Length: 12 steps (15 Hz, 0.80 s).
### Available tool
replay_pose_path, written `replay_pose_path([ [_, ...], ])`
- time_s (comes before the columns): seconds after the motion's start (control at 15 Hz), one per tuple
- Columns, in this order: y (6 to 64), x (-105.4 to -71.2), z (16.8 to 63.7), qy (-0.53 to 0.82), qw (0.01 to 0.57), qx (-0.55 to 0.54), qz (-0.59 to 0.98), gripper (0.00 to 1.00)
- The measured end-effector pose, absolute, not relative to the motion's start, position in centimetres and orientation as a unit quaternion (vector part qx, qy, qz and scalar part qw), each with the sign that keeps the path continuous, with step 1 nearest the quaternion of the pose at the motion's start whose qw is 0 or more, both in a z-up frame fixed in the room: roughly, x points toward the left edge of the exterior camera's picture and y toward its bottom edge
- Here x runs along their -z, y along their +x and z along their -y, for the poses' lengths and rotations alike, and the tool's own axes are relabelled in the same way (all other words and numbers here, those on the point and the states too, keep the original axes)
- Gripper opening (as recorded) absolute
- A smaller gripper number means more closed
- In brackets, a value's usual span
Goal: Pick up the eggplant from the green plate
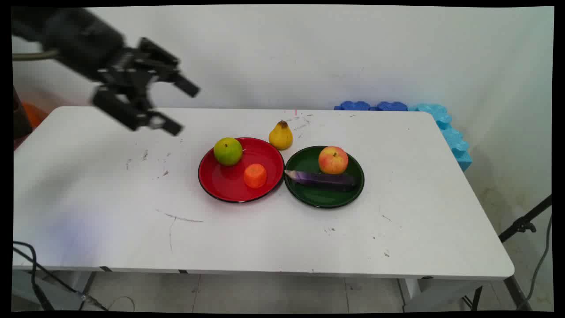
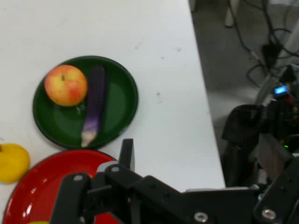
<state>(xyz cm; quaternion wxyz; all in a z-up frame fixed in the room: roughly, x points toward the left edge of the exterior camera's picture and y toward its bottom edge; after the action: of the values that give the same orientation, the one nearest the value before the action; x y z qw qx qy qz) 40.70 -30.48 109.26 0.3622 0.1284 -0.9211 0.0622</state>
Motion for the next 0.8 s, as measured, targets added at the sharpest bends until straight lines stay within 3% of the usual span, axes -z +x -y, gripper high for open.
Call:
replay_pose_path([
  [0.47, 31.9, -106.0, 36.9, 0.14, 0.304, -0.081, 0.939, 1.0],
  [0.8, 27.3, -100.8, 41.7, 0.156, 0.253, -0.078, 0.952, 1.0],
])
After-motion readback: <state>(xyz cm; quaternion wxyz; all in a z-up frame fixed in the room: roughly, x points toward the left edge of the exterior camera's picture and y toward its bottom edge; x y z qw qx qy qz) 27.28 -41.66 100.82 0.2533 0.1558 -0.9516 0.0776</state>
